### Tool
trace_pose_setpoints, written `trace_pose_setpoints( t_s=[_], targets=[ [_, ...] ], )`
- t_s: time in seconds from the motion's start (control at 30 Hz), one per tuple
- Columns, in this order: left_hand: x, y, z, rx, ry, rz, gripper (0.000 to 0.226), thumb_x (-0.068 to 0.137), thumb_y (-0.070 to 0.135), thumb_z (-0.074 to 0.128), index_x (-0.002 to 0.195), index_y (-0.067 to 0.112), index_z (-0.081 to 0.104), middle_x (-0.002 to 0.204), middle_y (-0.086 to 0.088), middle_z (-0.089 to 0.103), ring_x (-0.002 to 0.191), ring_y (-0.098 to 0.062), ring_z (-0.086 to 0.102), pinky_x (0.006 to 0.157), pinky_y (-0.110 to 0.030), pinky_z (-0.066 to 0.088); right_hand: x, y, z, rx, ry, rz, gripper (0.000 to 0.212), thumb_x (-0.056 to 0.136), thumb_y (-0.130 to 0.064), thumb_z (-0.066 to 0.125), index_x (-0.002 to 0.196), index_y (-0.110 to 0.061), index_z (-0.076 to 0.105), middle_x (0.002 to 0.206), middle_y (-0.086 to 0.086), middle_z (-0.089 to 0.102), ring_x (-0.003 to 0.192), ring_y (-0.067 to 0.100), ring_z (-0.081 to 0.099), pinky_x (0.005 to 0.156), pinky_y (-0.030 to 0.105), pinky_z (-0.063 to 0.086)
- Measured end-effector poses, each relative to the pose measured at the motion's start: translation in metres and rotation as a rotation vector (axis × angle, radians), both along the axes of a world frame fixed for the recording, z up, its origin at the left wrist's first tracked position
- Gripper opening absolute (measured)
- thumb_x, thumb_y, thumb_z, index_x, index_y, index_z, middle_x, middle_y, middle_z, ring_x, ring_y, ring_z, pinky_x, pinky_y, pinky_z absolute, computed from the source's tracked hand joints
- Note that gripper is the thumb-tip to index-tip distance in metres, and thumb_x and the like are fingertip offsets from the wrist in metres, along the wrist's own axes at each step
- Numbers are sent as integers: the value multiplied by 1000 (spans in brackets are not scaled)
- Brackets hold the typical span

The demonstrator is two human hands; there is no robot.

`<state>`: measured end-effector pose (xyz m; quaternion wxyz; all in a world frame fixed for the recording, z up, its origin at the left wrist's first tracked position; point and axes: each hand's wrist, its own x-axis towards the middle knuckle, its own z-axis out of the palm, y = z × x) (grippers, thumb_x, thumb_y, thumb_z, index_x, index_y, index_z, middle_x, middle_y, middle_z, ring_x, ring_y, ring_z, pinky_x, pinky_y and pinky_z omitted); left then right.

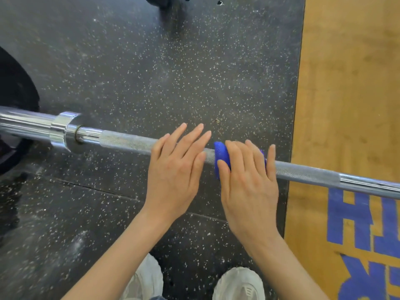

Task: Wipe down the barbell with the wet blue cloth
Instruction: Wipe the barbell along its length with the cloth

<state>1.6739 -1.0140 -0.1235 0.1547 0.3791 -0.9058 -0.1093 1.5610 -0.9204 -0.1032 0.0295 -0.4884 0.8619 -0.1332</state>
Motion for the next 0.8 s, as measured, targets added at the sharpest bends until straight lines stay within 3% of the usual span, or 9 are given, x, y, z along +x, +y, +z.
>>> trace_pose_setpoints(
  t_s=[0.07, 0.13, 0.33, 0.37, 0.5, 0.57, 0.67, 0.7, 0.8],
  targets=[
    [5, 7, 5, 54, -22, -6, 53, 111, 35, 16, 147, 21, 53, 154, 6, 48, 147, -20, 37, 120, -34, 17, 7, 11, -11, -37, 8, 0, 43, 108, -36, 35, 133, -10, 58, 131, 5, 61, 135, 31, 49, 124, 51, 16],
    [13, 12, 11, 88, -66, -30, 52, 110, 35, 19, 150, 21, 49, 156, 6, 45, 148, -20, 35, 120, -35, 17, 12, 12, -11, -44, 2, 17, 43, 107, -37, 37, 129, -8, 60, 123, 7, 62, 129, 32, 52, 124, 52, 18],
    [37, 3, 25, 68, -269, -154, 58, 109, 39, 13, 159, 16, 32, 165, 3, 28, 155, -20, 21, 122, -40, 15, 5, -13, -4, 11, 45, -24, 47, 105, -30, 27, 74, -18, 60, 69, 4, 65, 69, 31, 58, 107, 50, 43],
    [38, 1, 23, 60, -274, -149, 59, 110, 40, 12, 159, 15, 31, 166, 2, 27, 155, -21, 20, 123, -41, 14, 7, -8, -3, 23, 39, -25, 47, 105, -30, 26, 78, -18, 62, 73, 3, 66, 72, 29, 59, 110, 51, 40],
    [44, 11, 12, 34, -241, -111, 56, 110, 36, 17, 156, 11, 37, 164, 0, 31, 154, -24, 25, 122, -42, 18, 32, 44, -1, -32, -31, 62, 39, 107, -34, 36, 128, -11, 60, 124, 4, 62, 125, 29, 54, 121, 51, 24],
    [48, 18, 10, 20, -215, -119, 56, 110, 36, 16, 155, 11, 40, 163, 1, 34, 153, -24, 27, 121, -41, 20, 29, 36, -3, -48, -40, 75, 41, 107, -38, 36, 113, -11, 66, 106, 5, 64, 107, 28, 58, 115, 47, 33],
    [55, 25, 8, 2, -199, -135, 55, 111, 36, 17, 153, 11, 43, 161, 1, 37, 152, -25, 29, 121, -41, 22, 22, 10, -3, -27, -18, -15, 46, 106, -39, 35, 73, -19, 59, 69, 2, 60, 69, 29, 56, 80, 40, 42],
    [57, 27, 8, -5, -194, -138, 55, 111, 36, 18, 153, 12, 43, 161, 2, 37, 152, -25, 29, 121, -41, 21, 25, 15, -3, -22, -12, -18, 44, 106, -38, 35, 75, -20, 61, 72, 1, 62, 71, 28, 58, 78, 39, 41],
    [63, 36, 6, -22, -176, -130, 53, 111, 34, 20, 153, 12, 43, 162, 2, 37, 153, -26, 27, 121, -42, 20, 50, 63, -5, -16, -10, 90, 41, 107, -35, 37, 128, -11, 61, 129, 6, 62, 125, 30, 55, 114, 45, 34]
  ],
)
